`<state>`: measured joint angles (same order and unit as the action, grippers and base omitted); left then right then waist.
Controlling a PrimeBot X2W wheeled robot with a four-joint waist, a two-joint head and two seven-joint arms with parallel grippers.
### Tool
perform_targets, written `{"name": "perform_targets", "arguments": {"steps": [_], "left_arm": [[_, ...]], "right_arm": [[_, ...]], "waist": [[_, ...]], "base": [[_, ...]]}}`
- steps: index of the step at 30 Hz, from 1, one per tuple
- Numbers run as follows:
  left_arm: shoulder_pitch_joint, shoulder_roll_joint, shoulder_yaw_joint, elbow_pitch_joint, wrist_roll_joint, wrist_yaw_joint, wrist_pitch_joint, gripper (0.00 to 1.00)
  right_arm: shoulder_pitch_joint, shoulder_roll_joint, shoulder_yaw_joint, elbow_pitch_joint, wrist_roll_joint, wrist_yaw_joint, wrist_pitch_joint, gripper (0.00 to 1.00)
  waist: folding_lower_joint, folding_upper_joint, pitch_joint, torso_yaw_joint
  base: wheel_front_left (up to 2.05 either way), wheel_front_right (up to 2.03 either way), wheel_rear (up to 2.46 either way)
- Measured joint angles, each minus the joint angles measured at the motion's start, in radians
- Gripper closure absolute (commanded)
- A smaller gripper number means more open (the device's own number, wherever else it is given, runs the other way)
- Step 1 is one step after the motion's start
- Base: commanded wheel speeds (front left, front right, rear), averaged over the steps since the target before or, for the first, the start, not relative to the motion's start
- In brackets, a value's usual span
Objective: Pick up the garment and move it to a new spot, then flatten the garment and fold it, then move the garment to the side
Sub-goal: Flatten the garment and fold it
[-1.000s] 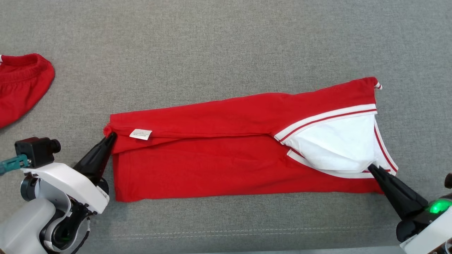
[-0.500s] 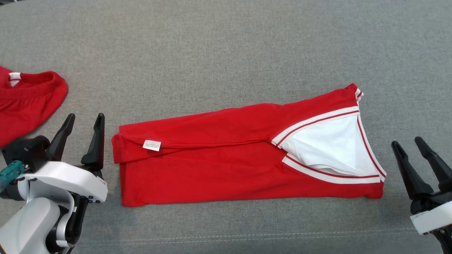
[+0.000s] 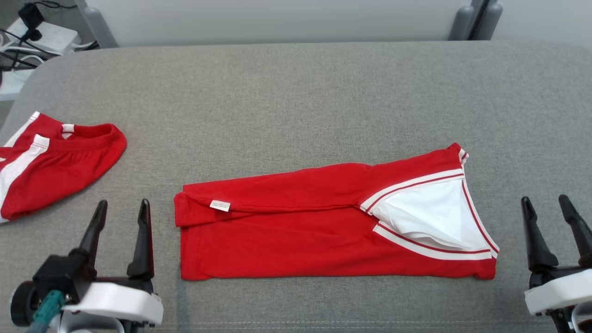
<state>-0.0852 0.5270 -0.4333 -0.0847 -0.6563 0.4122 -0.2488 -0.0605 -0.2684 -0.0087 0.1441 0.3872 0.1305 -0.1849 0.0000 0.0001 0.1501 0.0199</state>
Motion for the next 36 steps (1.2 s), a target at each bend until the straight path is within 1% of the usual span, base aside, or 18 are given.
{"name": "perform_targets", "arguments": {"steps": [2, 5, 9, 12, 16, 22, 23, 32, 34, 36], "left_arm": [[0.041, -0.015, 0.008, 0.003, 0.017, -0.008, 0.000, 0.00], [0.085, -0.040, 0.024, 0.009, 0.045, -0.034, 0.000, 0.00], [0.122, -0.066, 0.038, 0.030, 0.069, -0.062, 0.000, 0.00], [0.145, -0.078, 0.044, 0.044, 0.075, -0.091, 0.000, 0.00], [0.164, -0.091, 0.058, 0.070, 0.083, -0.112, 0.000, 0.00], [0.166, -0.094, 0.065, 0.093, 0.095, -0.123, 0.000, 0.00], [0.166, -0.093, 0.066, 0.095, 0.098, -0.130, 0.000, 0.00], [0.163, -0.094, 0.065, 0.099, 0.105, -0.140, 0.000, 0.00], [0.159, -0.095, 0.060, 0.099, 0.109, -0.148, 0.000, 0.00], [0.153, -0.098, 0.055, 0.099, 0.111, -0.149, 0.000, 0.00]], "right_arm": [[0.024, 0.022, -0.015, -0.002, -0.033, 0.000, 0.007, 0.00], [0.057, 0.044, -0.021, -0.006, -0.056, 0.000, 0.022, 0.00], [0.111, 0.063, -0.032, -0.012, -0.088, 0.000, 0.040, 0.00], [0.145, 0.081, -0.046, -0.019, -0.093, 0.000, 0.053, 0.00], [0.170, 0.089, -0.047, -0.035, -0.113, 0.000, 0.063, 0.00], [0.178, 0.104, -0.047, -0.047, -0.117, 0.000, 0.072, 0.00], [0.178, 0.104, -0.047, -0.049, -0.117, 0.000, 0.072, 0.00], [0.178, 0.112, -0.048, -0.059, -0.117, 0.000, 0.073, 0.00], [0.177, 0.114, -0.053, -0.053, -0.117, 0.000, 0.077, 0.00], [0.169, 0.111, -0.057, -0.022, -0.116, 0.000, 0.099, 0.00]], "waist": [[0.0000, 0.0000, -0.019, 0.008], [0.0001, 0.0000, -0.046, 0.018], [0.0000, 0.0000, -0.081, 0.028], [0.0000, 0.0000, -0.108, 0.031], [0.0000, 0.0000, -0.140, 0.029], [0.0000, 0.0000, -0.161, 0.021], [0.0000, 0.0000, -0.162, 0.020], [0.0000, 0.0000, -0.158, 0.021], [0.0000, 0.0000, -0.155, 0.028], [0.0000, 0.0000, -0.149, 0.037]], "base": [[0.00, 0.00, 0.00], [0.00, 0.00, 0.00], [0.00, 0.00, 0.00], [0.00, 0.00, 0.00], [0.00, 0.00, 0.00], [0.00, 0.00, 0.00], [0.00, 0.00, 0.00], [0.00, 0.00, 0.00], [0.00, 0.00, 0.00], [0.00, 0.00, 0.00]]}}
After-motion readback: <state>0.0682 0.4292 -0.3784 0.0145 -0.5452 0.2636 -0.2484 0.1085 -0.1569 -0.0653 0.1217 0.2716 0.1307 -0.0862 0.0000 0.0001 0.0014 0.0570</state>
